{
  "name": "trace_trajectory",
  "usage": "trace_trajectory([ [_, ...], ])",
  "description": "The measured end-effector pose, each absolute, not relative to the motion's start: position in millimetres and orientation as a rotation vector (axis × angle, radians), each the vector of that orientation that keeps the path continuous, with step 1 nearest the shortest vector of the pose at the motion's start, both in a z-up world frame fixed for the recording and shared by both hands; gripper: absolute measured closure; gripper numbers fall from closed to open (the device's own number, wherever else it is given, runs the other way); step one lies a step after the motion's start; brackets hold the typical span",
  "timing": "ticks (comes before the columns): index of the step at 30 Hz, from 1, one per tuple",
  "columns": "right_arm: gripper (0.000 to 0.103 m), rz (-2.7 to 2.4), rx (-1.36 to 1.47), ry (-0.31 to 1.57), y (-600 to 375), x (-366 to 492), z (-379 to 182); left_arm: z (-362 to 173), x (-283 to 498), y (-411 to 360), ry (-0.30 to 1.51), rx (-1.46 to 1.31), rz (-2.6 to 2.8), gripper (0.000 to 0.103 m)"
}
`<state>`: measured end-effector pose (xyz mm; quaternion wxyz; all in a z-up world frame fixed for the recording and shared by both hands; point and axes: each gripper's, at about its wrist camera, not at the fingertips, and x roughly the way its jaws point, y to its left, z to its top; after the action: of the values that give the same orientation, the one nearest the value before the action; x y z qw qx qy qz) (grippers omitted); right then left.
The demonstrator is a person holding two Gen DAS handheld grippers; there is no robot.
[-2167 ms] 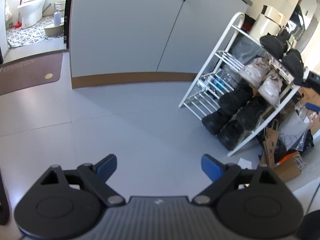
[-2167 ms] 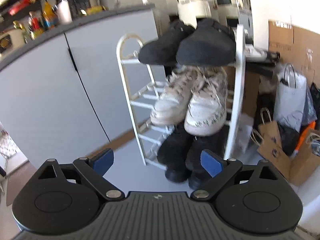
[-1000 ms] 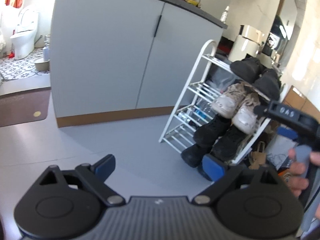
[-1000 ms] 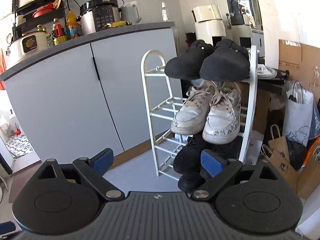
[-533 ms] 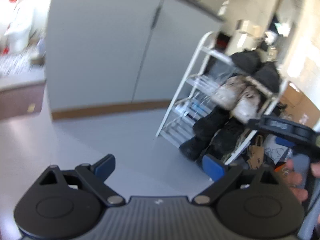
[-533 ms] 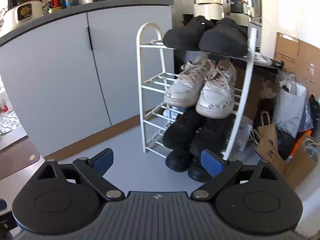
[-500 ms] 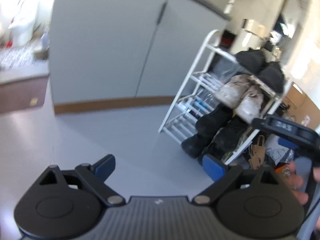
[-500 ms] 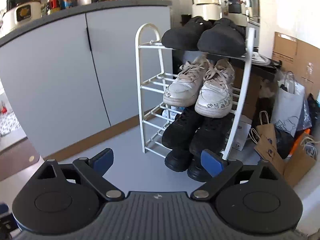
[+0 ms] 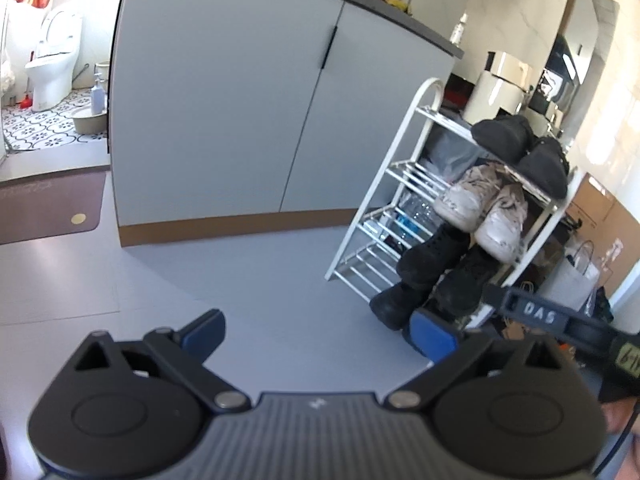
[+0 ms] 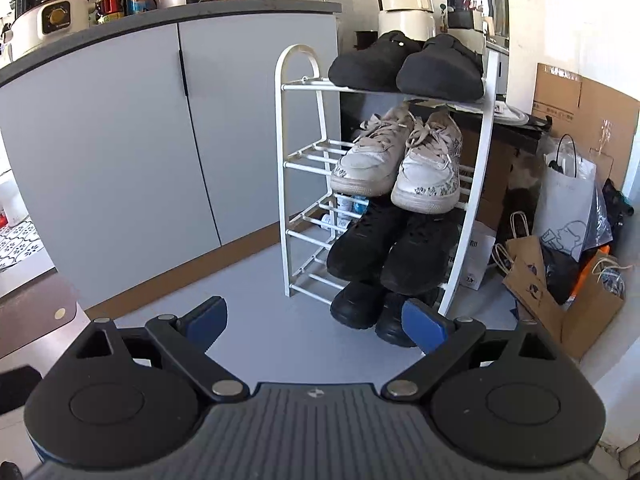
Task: Organize scattered shoes
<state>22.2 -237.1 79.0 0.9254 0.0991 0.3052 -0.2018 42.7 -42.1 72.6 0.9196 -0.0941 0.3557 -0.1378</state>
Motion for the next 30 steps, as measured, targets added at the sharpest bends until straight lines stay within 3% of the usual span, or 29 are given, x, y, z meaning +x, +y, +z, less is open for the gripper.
trace_trajectory([
  [30, 0.002, -0.446, 0.027, 0.642, -198, 14, 73, 59, 33, -69, 0.768, -0.067, -0.229, 0.0],
])
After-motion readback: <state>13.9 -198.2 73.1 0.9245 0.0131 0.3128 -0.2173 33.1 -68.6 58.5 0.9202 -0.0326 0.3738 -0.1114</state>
